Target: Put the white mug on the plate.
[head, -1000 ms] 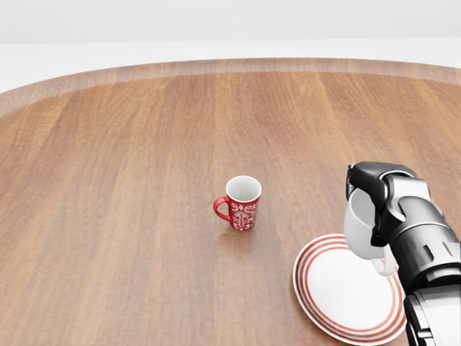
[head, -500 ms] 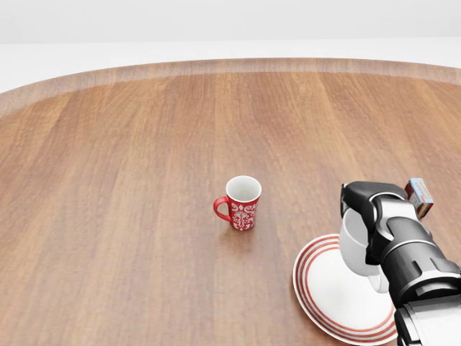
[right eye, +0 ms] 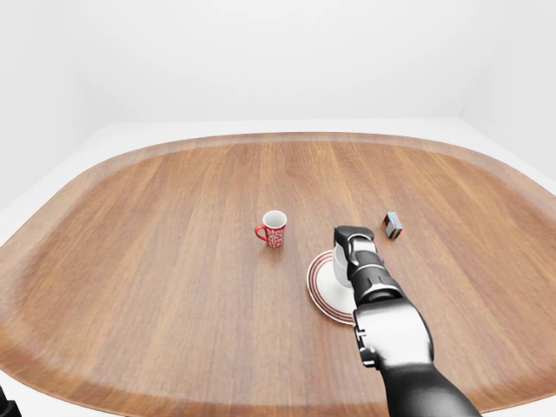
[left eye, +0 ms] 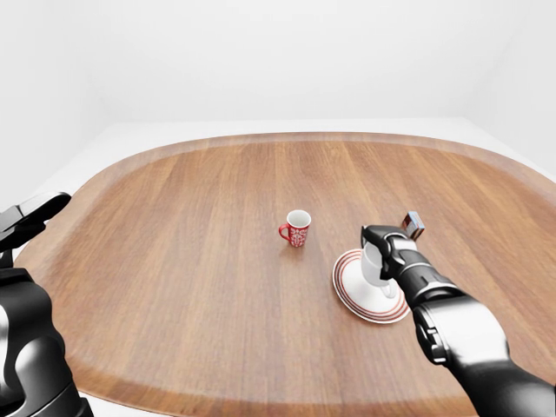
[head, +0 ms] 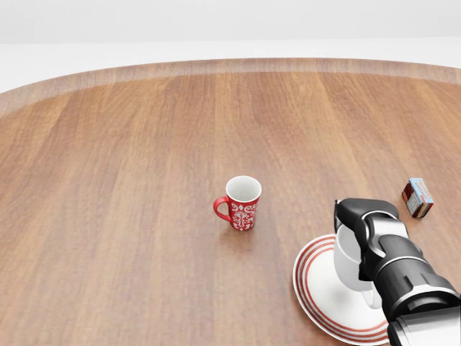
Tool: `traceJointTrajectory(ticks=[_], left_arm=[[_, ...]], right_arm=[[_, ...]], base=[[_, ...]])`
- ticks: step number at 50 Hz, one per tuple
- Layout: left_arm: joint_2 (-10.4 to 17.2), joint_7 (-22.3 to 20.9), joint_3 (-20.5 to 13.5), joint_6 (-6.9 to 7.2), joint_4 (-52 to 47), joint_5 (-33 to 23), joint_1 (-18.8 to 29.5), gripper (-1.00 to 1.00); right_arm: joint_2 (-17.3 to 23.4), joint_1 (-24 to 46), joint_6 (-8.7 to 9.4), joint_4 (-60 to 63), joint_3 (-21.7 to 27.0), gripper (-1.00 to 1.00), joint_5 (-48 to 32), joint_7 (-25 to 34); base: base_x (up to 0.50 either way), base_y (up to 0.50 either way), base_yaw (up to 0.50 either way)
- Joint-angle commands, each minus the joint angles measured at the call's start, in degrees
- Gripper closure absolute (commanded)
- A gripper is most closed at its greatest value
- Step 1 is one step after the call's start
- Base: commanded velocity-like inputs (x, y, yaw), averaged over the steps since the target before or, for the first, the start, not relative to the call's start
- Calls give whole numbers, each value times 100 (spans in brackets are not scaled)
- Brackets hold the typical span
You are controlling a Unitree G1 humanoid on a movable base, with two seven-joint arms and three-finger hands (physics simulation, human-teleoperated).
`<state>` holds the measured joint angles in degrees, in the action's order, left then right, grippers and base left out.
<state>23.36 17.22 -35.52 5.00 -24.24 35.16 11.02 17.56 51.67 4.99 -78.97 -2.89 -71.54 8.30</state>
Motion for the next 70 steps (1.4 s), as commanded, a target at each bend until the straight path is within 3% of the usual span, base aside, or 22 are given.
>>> traceJointTrajectory(ticks=[1, 20, 23, 25, 27, 28, 31, 35, 39, 41, 48, 52, 55, 65, 70], left_arm=[[-10, -7, 0, 0, -15, -4, -6, -100], [-16, -1, 20, 0, 1, -19, 9, -100], [-18, -3, 25, 0, 4, -25, 8, -100], [-16, -5, 23, 0, 10, -23, 9, -100], [-14, -5, 23, 0, 6, -23, 8, -100], [-13, -3, 24, 0, 2, -23, 9, -100], [-11, -2, 16, 0, -3, -16, 7, -100], [-9, 3, 8, 0, -22, -6, 1, -100], [-6, 10, 4, 0, -31, -1, 2, -100], [-5, 15, 7, 0, -38, -2, 5, -100], [-5, 6, 8, 0, -26, -8, 7, -100], [-3, -1, 6, 0, -8, -12, 9, -100], [2, -3, -3, 0, -7, -5, 8, -100], [-4, -9, -1, 0, 7, -21, 2, -100], [-4, -4, -4, 0, -3, -12, -1, -100]], right_arm=[[-57, -108, 1, -8, -20, 100, 89, -145], [-71, -154, 1, -19, 13, 99, 113, -207], [-64, -154, 1, -19, 18, 79, 119, -220], [-60, -156, 1, -17, 26, 48, 128, -230], [-54, -159, 1, -16, 32, 30, 142, -246], [-50, -165, 1, -16, 31, 6, 142, -246], [-38, -158, 1, -14, 32, -6, 149, -243], [-32, -153, 1, -8, 53, -46, 184, -257], [-30, -177, 1, -11, 47, -56, 202, -270], [-20, -167, 1, -9, 43, -73, 204, -262], [-17, -172, 1, -3, 70, -69, 291, -311], [-15, -166, 1, -1, 60, -80, 301, -310], [-24, -163, 1, 3, 51, -100, 309, -305], [-225, 44, 1, 216, 118, -100, 787, -302], [-343, -140, 1, 675, 73, -100, 1225, -641]], base=[[0, 0, 0], [0, 0, 0], [0, 0, 0], [0, 0, 0], [0, 0, 0], [0, 0, 0], [0, 0, 0], [0, 0, 0], [0, 0, 0], [0, 0, 0], [0, 0, 0], [0, 0, 0], [0, 0, 0], [0, 0, 0], [0, 0, 0]])
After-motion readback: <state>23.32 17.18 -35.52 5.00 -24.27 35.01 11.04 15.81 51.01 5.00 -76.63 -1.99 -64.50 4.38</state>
